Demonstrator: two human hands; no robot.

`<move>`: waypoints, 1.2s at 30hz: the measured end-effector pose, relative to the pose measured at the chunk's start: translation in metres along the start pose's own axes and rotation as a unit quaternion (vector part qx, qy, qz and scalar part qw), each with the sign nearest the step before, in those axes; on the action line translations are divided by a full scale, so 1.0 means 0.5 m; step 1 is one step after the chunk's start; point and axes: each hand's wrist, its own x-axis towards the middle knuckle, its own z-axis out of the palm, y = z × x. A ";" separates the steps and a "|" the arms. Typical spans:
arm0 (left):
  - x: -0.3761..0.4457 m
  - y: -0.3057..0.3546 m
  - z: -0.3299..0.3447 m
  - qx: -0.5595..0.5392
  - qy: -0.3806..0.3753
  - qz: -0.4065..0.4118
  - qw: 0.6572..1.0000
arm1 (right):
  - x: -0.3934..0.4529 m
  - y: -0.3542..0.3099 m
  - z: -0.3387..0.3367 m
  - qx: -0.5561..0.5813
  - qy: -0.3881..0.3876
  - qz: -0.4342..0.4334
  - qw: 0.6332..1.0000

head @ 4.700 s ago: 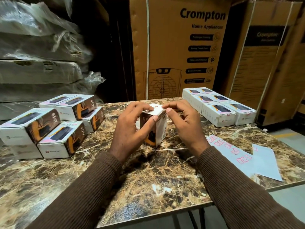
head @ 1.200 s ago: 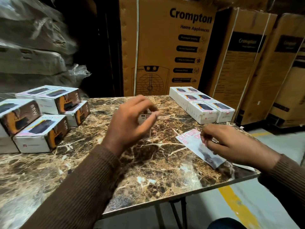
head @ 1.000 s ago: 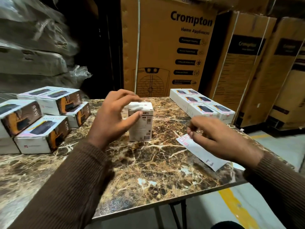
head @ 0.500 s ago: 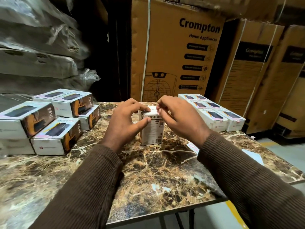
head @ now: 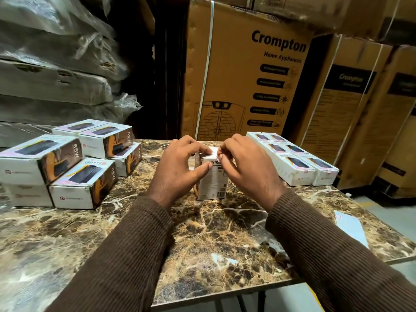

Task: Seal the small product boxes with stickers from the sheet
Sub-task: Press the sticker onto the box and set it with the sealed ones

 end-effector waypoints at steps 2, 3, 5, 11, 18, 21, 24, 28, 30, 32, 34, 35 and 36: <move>0.000 0.000 0.000 -0.001 -0.001 0.000 1.000 | -0.002 -0.002 0.004 0.000 0.006 0.004 1.000; 0.000 0.000 0.001 -0.001 -0.001 -0.001 1.000 | -0.002 -0.002 0.006 0.000 0.009 0.006 1.000; 0.001 -0.001 0.001 0.001 0.000 0.000 1.000 | -0.002 -0.004 0.009 0.001 0.014 0.008 1.000; 0.001 0.000 0.001 0.005 0.002 0.002 1.000 | -0.007 -0.005 0.018 0.016 0.030 0.014 0.999; 0.001 -0.001 0.001 0.006 0.000 0.004 1.000 | -0.013 0.003 0.018 0.025 0.031 0.003 0.999; 0.002 -0.004 0.001 0.005 -0.002 0.000 1.000 | -0.011 0.004 0.018 0.031 0.031 -0.002 0.999; 0.002 -0.004 0.001 0.006 -0.002 -0.001 1.000 | -0.011 0.005 0.019 0.031 0.034 -0.009 0.999; 0.001 -0.003 0.001 0.008 -0.004 -0.002 1.000 | -0.013 0.008 0.023 0.026 0.033 -0.013 0.999; 0.001 -0.003 0.001 0.010 -0.004 -0.002 1.000 | -0.013 0.007 0.023 0.037 0.036 -0.008 0.999; 0.001 -0.002 0.000 0.008 -0.004 -0.002 1.000 | -0.013 0.005 0.021 0.051 0.041 -0.006 0.998; 0.000 -0.003 0.000 0.007 -0.003 -0.001 1.000 | -0.015 0.006 0.020 0.054 0.052 -0.012 0.997; 0.000 -0.003 0.000 0.007 -0.003 -0.001 1.000 | -0.016 0.007 0.021 0.051 0.056 -0.017 0.997; 0.000 -0.004 0.001 0.006 -0.002 -0.001 1.000 | -0.018 0.008 0.023 0.048 0.058 -0.022 0.997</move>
